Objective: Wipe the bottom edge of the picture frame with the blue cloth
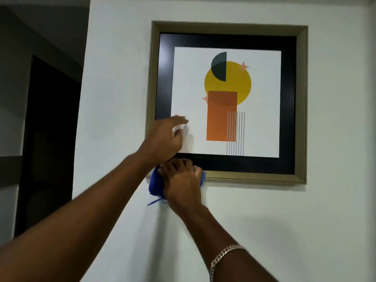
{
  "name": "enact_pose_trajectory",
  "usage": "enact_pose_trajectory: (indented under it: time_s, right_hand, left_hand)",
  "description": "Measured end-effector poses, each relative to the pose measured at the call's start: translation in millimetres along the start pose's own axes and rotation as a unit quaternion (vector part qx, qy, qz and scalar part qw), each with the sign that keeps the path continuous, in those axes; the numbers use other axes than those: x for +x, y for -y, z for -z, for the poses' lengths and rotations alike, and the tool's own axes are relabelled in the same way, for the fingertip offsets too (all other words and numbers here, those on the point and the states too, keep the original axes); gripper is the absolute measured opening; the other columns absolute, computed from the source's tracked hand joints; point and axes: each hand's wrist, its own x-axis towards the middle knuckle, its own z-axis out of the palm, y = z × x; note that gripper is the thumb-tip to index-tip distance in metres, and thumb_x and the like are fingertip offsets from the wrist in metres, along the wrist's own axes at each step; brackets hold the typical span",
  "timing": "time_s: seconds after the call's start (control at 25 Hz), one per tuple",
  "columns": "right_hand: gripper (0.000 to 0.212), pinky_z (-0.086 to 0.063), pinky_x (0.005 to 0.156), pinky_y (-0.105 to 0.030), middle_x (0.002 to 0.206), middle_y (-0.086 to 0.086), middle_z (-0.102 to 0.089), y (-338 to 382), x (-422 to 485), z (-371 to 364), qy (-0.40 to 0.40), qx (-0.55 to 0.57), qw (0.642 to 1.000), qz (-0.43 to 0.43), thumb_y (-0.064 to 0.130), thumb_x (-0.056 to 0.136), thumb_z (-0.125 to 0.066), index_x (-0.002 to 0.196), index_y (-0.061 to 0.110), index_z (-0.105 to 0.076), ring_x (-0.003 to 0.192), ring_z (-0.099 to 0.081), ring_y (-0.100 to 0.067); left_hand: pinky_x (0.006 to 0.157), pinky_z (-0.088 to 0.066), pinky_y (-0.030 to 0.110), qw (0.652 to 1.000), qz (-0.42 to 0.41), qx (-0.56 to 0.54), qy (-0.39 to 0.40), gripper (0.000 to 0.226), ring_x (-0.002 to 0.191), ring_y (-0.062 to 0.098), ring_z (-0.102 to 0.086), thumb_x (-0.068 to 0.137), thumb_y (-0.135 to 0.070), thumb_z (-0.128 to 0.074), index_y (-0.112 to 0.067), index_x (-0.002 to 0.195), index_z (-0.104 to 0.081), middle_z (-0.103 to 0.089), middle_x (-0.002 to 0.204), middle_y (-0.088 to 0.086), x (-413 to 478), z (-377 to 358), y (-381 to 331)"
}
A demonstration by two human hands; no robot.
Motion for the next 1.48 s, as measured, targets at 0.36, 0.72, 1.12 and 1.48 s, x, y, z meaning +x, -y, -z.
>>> enact_pose_trajectory:
  time_s: [0.36, 0.72, 1.12, 1.48]
  right_hand:
    - [0.035, -0.039, 0.098, -0.046, 0.123, 0.005, -0.063, -33.8, -89.0, 29.0, 0.019, 0.174, 0.983, -0.05, 0.041, 0.098, -0.039, 0.124, 0.027, -0.057, 0.117, -0.053, -0.018]
    - [0.066, -0.04, 0.099, -0.008, 0.14, 0.002, -0.053, -165.1, -343.2, 62.4, 0.139, 0.323, 0.812, -0.465, 0.005, 0.077, -0.043, 0.14, 0.023, -0.037, 0.121, -0.048, -0.001]
    - [0.053, -0.056, 0.086, -0.042, 0.126, -0.012, -0.056, -248.7, -678.7, 34.7, 0.144, 0.174, 0.525, -0.82, -0.001, 0.077, -0.062, 0.123, 0.021, -0.05, 0.106, -0.059, -0.03]
    - [0.07, -0.044, 0.104, -0.047, 0.148, -0.016, -0.038, -286.1, -747.3, -12.6, 0.238, 0.148, 0.531, -0.8, 0.004, 0.085, -0.057, 0.147, 0.014, -0.028, 0.129, -0.044, -0.034]
  left_hand:
    - [0.085, -0.06, 0.042, 0.591, 0.417, -0.687, -0.073, 0.052, 0.11, 0.031, -0.065, 0.095, -0.049, -0.041, -0.011, 0.125, -0.059, -0.067, 0.12, 0.016, -177.7, -87.2, -26.8]
    - [0.072, -0.06, 0.049, 0.506, 0.583, -0.622, 0.133, 0.044, 0.097, 0.032, -0.067, 0.085, -0.001, -0.055, -0.006, 0.129, -0.053, -0.067, 0.112, 0.018, -365.1, -254.5, -97.3]
    - [0.081, -0.059, 0.048, 0.541, 0.683, -0.294, 0.393, 0.015, 0.093, 0.033, -0.067, 0.08, -0.004, -0.062, -0.019, 0.081, -0.063, -0.07, 0.093, 0.011, -640.2, -440.4, -145.6]
    - [0.08, -0.05, 0.036, 0.579, 0.52, -0.193, 0.597, 0.04, 0.096, 0.024, -0.059, 0.09, -0.002, -0.049, -0.004, 0.13, -0.048, -0.061, 0.102, 0.007, -673.4, -480.4, -106.9]
